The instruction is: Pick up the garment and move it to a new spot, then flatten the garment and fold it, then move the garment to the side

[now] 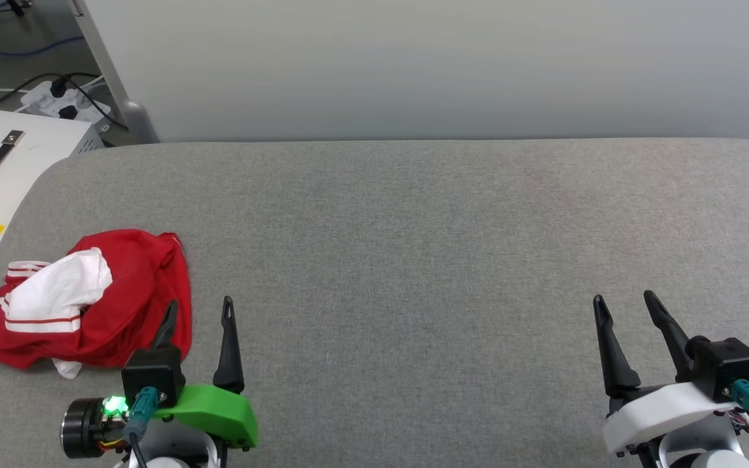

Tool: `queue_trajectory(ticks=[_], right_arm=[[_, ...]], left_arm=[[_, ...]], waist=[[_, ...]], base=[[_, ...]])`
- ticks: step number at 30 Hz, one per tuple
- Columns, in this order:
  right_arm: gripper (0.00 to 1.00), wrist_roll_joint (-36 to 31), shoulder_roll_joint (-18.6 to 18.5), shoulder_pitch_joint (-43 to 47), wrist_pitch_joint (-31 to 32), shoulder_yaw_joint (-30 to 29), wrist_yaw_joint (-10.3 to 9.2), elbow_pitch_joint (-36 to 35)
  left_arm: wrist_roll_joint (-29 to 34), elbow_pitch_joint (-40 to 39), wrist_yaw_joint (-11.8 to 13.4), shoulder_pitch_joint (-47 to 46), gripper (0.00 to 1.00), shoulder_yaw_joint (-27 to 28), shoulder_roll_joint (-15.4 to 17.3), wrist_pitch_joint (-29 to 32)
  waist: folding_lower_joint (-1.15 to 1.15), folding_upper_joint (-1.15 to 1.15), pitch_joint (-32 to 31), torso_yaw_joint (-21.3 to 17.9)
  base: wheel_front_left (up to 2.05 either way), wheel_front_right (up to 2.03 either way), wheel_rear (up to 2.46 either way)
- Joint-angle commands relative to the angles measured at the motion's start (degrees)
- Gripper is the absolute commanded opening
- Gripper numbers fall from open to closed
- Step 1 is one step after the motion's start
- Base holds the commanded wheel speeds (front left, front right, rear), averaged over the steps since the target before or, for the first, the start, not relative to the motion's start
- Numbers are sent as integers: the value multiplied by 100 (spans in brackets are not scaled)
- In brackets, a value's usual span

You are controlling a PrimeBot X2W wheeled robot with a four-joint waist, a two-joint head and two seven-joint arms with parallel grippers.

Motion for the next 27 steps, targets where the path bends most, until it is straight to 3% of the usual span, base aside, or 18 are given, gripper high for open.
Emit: queue_trajectory(ticks=[1,16,27], right_arm=[[100,57,-1,61,-71,-7,-2,25],[100,110,-1,118,-245,-14,-3,17],[100,-4,-1,97,-401,227,-3,-58]], left_arm=[[-57,37,46,6,100,8,-11,-56],[-129,142,107,-16,100,-4,-14,-232],[-321,178,164,-60,100,180,-17,-389]], waist=[[0,0,-2,2],[0,0,35,115],[0,0,178,765]], base=[[0,0,0],[0,0,0],[0,0,0]])
